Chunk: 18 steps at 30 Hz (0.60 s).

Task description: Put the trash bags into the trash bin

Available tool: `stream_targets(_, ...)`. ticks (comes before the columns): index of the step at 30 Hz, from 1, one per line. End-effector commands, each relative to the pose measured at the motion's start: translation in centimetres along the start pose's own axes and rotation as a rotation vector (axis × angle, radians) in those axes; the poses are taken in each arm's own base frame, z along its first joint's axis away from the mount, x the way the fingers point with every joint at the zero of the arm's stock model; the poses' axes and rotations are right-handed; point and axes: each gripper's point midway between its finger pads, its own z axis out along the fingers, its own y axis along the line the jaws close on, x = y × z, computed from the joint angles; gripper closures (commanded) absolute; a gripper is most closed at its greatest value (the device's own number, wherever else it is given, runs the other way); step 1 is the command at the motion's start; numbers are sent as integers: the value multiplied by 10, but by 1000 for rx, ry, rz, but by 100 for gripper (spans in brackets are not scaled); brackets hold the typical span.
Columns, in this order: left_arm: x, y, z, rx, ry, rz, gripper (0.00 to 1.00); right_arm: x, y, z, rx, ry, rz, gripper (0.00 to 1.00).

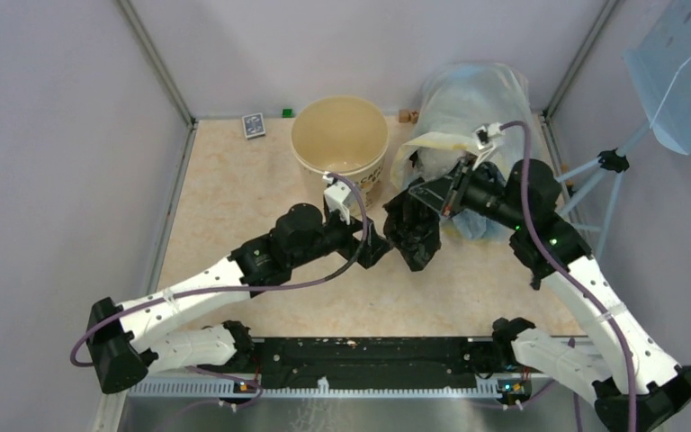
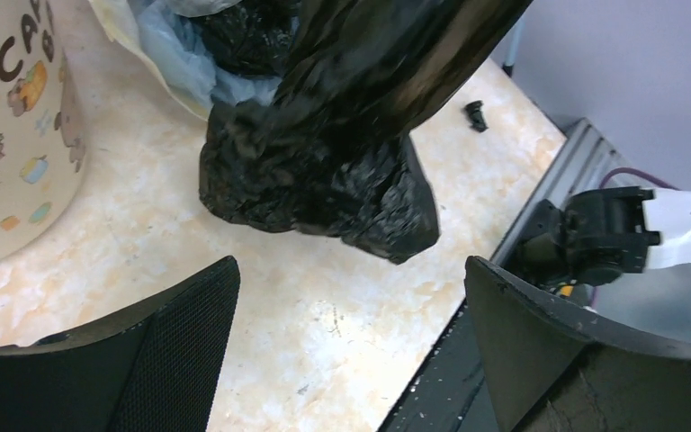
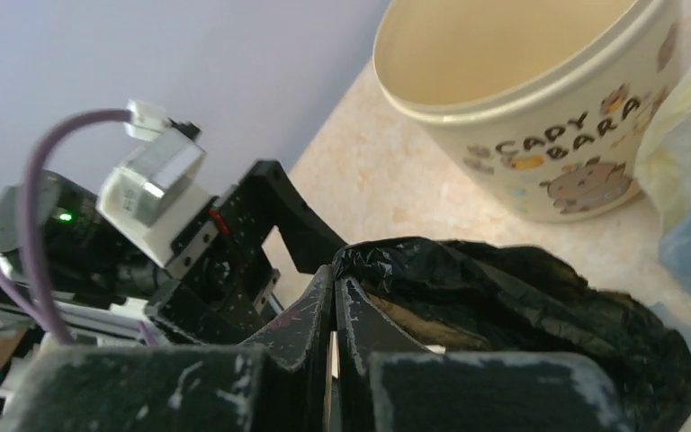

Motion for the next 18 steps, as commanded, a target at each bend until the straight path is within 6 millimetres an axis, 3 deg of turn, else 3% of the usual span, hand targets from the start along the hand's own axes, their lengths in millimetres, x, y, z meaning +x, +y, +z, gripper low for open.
stream_targets(1, -15, 17, -3, -132, -102, 80, 1, 23, -1, 15, 47, 32, -52, 100)
stream_targets(5, -18, 21, -7, -138, -142, 106, 1, 52, -2, 22, 46, 96, -48, 100)
stream_targets(8, -16, 34, -7, -198, -163, 113, 1, 67, -2, 23, 34, 133, -43, 100)
stream_targets(14, -11, 36, 0, -189, -158, 125, 1, 80, 5, 24, -15, 168, -45, 100)
stream_targets(18, -7, 26, 6, -119, -139, 215, 1, 83, 8, 23, -36, 190, -58, 100)
